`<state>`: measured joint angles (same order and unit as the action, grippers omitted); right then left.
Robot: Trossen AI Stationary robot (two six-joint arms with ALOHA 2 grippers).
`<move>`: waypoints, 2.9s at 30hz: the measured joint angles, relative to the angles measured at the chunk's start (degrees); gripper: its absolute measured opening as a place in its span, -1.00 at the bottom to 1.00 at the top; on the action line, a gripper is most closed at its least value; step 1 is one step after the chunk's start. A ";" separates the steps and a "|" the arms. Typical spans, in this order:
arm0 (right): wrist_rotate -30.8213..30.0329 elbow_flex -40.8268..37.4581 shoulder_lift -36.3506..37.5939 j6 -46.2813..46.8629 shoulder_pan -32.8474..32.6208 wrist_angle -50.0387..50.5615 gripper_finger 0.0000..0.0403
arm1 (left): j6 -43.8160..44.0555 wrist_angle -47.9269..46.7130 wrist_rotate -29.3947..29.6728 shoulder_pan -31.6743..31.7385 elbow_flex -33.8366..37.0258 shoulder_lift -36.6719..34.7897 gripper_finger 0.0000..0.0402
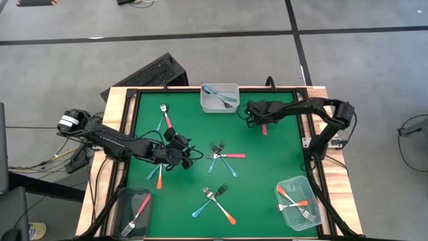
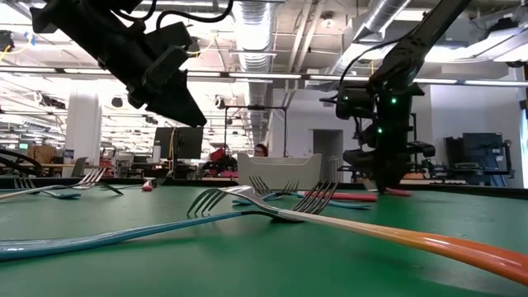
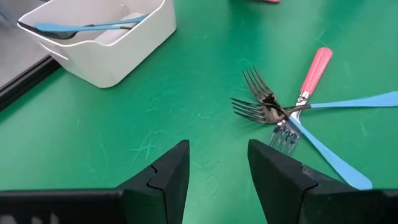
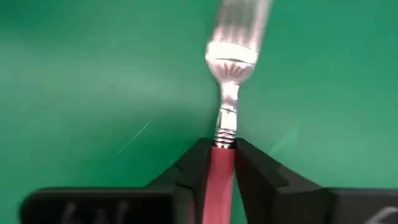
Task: Sort silverware by color (type)
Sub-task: Put the right pink fork into the black bin
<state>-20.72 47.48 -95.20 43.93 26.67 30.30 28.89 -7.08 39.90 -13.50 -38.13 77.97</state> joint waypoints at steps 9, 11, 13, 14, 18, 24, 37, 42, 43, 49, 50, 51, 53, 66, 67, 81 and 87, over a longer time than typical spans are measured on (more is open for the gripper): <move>0.04 -0.17 10.26 -4.00 -9.53 -0.32 -0.84 | -0.12 3.44 -1.98 0.02 0.00 0.00 -0.25; -2.91 -0.17 12.79 -5.11 -13.15 -2.37 -0.85 | -1.78 6.31 -2.16 0.02 0.00 0.00 -0.25; -5.25 -0.17 14.72 -7.44 -17.21 -5.49 -0.88 | -3.70 9.72 -2.56 0.02 0.00 0.00 -0.25; -6.22 -0.09 15.48 -8.79 -19.28 -7.77 -0.91 | -4.94 11.46 -2.67 0.02 0.00 0.00 -0.25; -8.68 -0.04 16.97 -18.56 -27.11 -16.96 -0.95 | -9.58 18.68 -4.79 0.04 0.00 0.00 -0.25; -15.85 -0.01 17.21 -19.73 -31.85 -17.95 -0.82 | -10.30 21.97 -7.62 0.04 0.00 0.00 -0.25; -7.58 -0.08 13.15 4.48 -8.96 3.08 -0.46 | -9.28 20.48 -7.80 0.04 0.00 0.02 -0.25; -4.13 -0.02 6.89 5.15 -7.37 1.36 -0.21 | -9.15 18.17 -8.13 0.04 0.00 0.04 -0.25; -4.03 -0.02 5.45 5.80 -7.43 1.34 -0.15 | -9.12 17.58 -8.11 0.04 0.00 0.04 -0.25; -1.09 0.30 -1.30 8.29 -6.38 0.39 0.09 | -8.17 14.51 -7.68 0.04 0.00 0.04 -0.25; -0.85 0.31 -1.92 8.32 -6.34 0.46 0.10 | -8.16 14.40 -7.69 0.04 0.00 0.04 -0.25; -0.91 0.35 -2.33 8.30 -6.35 0.66 0.10 | -8.16 14.09 -7.66 0.04 0.00 0.04 -0.25; -1.15 0.35 -2.84 7.73 -6.38 0.50 0.08 | -8.16 13.84 -7.60 0.04 0.00 0.04 -0.25; 2.44 0.01 -0.04 -3.70 -7.59 -2.55 -0.77 | -7.29 13.86 -6.48 0.04 0.00 0.04 -0.25; 2.75 0.03 -0.02 -4.39 -7.96 -2.62 -0.77 | -7.13 13.84 -6.43 0.04 0.00 0.04 -0.25; 1.24 -0.19 13.27 -11.70 -24.18 -12.92 -0.77 | -10.28 20.10 -11.06 3.84 0.00 0.04 -0.25; -9.61 -0.08 13.94 -24.50 -33.23 -27.70 -0.75 | -11.26 28.30 -10.93 5.43 0.00 0.04 -0.25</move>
<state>-30.32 47.40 -81.27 19.43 -6.55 2.60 17.63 21.22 28.97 -8.07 -38.13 78.02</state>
